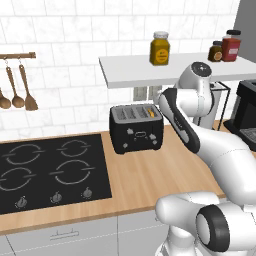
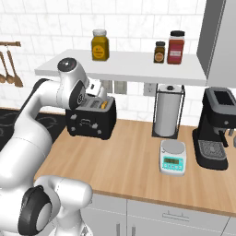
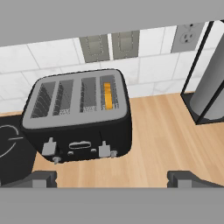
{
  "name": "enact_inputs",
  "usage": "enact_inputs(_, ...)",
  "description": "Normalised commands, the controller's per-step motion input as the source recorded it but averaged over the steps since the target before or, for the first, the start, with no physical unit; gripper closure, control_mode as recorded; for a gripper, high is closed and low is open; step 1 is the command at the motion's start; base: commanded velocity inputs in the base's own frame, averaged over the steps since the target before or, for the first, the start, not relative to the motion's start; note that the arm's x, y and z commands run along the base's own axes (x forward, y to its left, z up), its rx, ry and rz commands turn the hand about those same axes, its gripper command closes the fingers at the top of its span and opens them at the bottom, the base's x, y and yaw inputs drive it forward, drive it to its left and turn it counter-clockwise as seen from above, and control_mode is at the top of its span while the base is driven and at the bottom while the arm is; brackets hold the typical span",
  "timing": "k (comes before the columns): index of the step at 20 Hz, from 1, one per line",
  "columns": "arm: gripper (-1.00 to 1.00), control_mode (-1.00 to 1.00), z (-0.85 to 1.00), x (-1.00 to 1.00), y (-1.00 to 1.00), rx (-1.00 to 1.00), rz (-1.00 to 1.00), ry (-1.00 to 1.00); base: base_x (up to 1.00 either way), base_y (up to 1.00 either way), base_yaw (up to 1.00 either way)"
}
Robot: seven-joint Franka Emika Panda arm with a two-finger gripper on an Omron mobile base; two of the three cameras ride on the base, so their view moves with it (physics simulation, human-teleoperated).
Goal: Start the toaster. Once the lever pops up, take the bread to the plate on the dining counter.
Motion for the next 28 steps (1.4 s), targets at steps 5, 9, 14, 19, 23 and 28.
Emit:
enact_inputs(5, -1.0, -1.0, 0.0, 0.0, 0.0, 0.0, 0.0, 0.0, 0.0, 0.0, 0.0)
enact_inputs(9, -1.0, -1.0, 0.0, 0.0, 0.0, 0.0, 0.0, 0.0, 0.0, 0.0, 0.0)
enact_inputs(14, -1.0, -1.0, 0.0, 0.0, 0.0, 0.0, 0.0, 0.0, 0.0, 0.0, 0.0)
enact_inputs(19, -1.0, -1.0, 0.0, 0.0, 0.0, 0.0, 0.0, 0.0, 0.0, 0.0, 0.0)
enact_inputs(23, -1.0, -1.0, 0.0, 0.0, 0.0, 0.0, 0.0, 0.0, 0.0, 0.0, 0.0)
enact_inputs(28, -1.0, -1.0, 0.0, 0.0, 0.0, 0.0, 0.0, 0.0, 0.0, 0.0, 0.0)
